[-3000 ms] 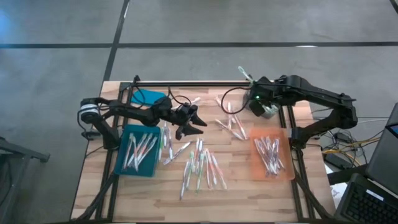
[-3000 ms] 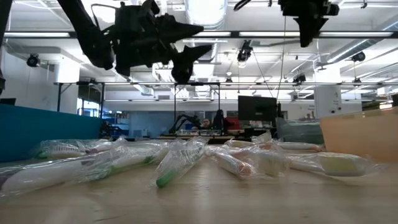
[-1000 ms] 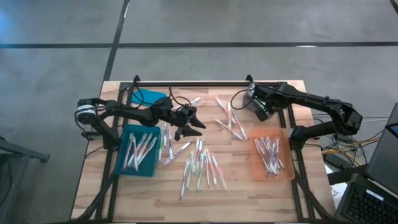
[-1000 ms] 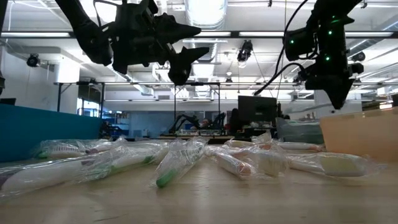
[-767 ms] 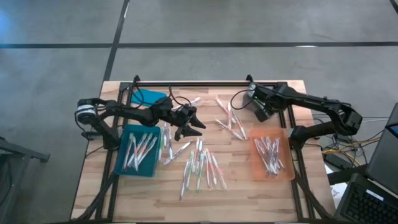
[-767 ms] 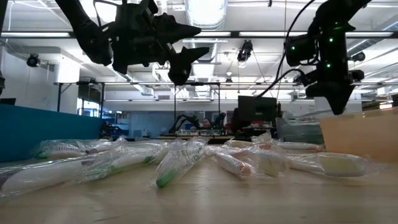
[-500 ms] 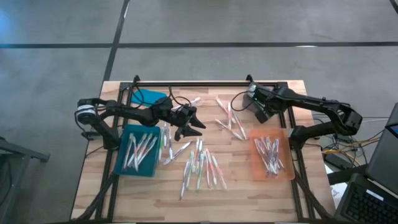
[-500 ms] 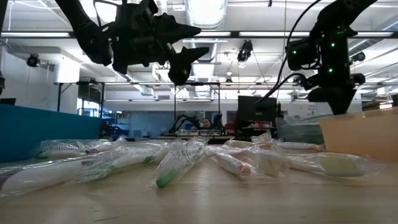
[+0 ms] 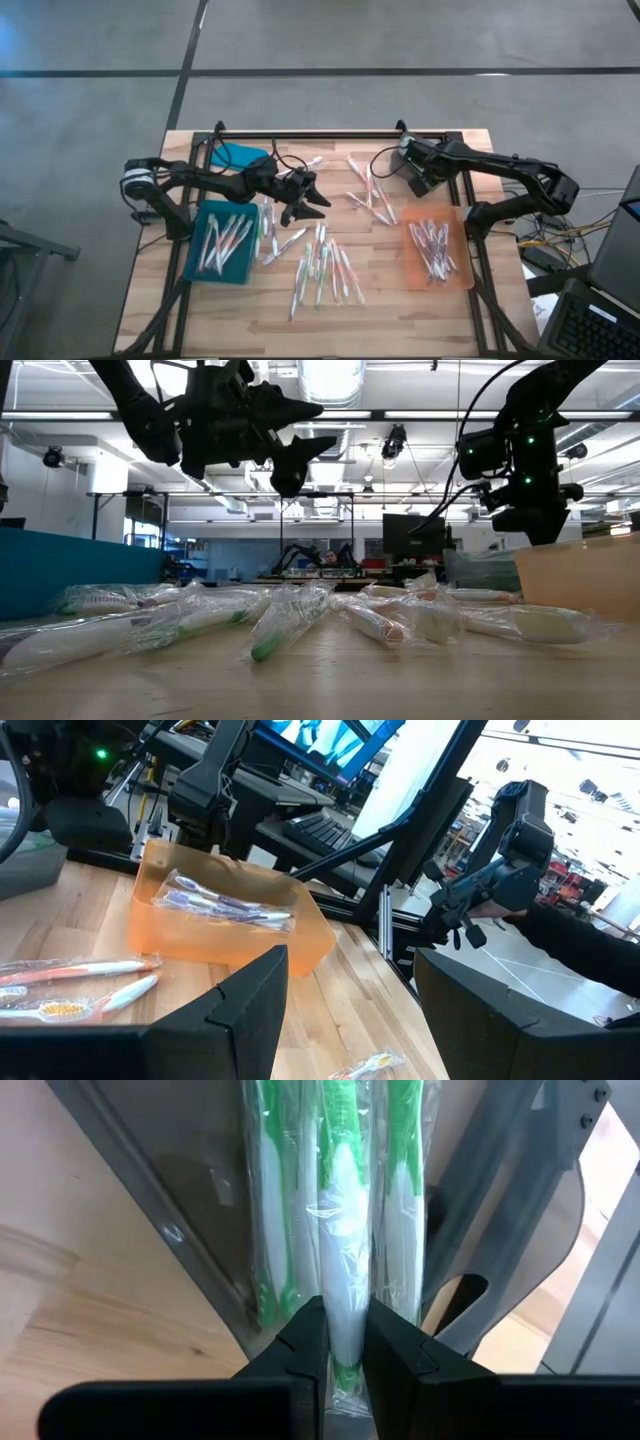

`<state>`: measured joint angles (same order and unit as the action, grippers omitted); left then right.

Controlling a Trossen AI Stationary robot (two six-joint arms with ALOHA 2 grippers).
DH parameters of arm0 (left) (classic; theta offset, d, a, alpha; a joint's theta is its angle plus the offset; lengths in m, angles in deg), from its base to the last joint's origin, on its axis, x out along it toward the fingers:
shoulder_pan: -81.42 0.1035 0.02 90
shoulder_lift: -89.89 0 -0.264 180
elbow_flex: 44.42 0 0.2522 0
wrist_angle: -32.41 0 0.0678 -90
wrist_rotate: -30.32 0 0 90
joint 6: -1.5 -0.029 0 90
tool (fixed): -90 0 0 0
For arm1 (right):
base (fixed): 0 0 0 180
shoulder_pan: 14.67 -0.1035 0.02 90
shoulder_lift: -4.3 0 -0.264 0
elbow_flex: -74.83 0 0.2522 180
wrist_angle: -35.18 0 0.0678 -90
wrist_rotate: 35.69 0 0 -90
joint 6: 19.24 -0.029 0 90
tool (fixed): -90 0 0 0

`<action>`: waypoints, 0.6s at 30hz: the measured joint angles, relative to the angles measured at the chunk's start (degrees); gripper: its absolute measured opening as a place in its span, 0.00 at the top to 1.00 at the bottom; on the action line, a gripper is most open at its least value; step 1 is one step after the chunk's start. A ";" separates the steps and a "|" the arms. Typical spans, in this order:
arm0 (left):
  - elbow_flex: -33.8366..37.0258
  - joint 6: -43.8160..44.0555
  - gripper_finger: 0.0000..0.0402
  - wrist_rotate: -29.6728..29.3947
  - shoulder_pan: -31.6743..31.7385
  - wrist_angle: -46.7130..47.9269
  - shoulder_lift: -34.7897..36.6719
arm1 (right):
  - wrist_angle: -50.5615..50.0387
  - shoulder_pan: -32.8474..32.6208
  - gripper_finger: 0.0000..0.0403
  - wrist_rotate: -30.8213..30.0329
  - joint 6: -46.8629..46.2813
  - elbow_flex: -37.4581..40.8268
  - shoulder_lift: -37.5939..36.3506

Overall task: Pick & Place Toothbrushes
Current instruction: Put the green toothbrush into the black bin

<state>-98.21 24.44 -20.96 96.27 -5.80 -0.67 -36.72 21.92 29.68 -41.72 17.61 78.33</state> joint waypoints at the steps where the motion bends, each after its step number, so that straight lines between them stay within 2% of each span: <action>1: 0.00 0.00 0.45 0.00 0.00 0.08 0.00 | 0.01 0.00 0.90 -0.02 0.00 0.00 0.27; 7: 0.00 0.00 0.45 0.00 0.00 0.16 0.00 | 0.12 0.22 0.88 -1.29 0.22 0.00 1.06; 18: 0.00 -0.28 0.45 0.00 0.00 0.20 0.00 | 0.21 0.20 0.67 -2.53 0.04 0.00 0.60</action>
<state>-98.21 24.15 -20.96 96.27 -5.60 -0.67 -36.51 22.12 27.15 -41.68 17.61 78.93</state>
